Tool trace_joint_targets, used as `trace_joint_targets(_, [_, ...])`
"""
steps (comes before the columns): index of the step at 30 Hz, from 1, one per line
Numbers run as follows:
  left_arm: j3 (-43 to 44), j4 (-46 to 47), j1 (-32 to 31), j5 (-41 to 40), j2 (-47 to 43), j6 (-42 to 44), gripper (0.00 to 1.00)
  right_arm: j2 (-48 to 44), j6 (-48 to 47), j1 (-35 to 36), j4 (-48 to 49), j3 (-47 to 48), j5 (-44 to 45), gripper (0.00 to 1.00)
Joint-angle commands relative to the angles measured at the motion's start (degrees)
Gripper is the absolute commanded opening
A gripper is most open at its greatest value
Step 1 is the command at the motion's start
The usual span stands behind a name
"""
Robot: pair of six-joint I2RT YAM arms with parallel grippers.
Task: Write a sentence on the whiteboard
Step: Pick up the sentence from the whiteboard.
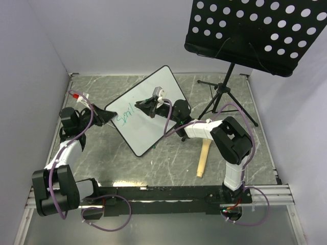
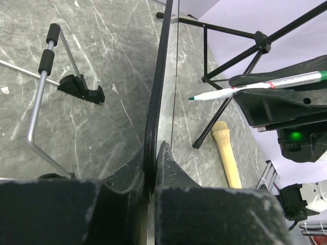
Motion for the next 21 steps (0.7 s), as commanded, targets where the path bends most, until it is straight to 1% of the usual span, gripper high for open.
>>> trace_joint_targets(1, [0.05, -2.76, -0.56, -4.04, 0.55, 13.54, 0.01, -2.3, 0.79, -0.33, 2.25, 1.31, -0.84, 0.0])
trace_joint_targets(8, [0.05, -2.67, -0.56, -4.04, 0.54, 13.54, 0.01, 0.68, 0.44, -0.33, 1.02, 3.34, -0.49, 0.0])
trace_joint_targets(21, [0.05, -2.76, -0.48, -4.04, 0.72, 13.54, 0.01, 3.06, 0.09, -0.24, -0.04, 4.66, -0.93, 0.0])
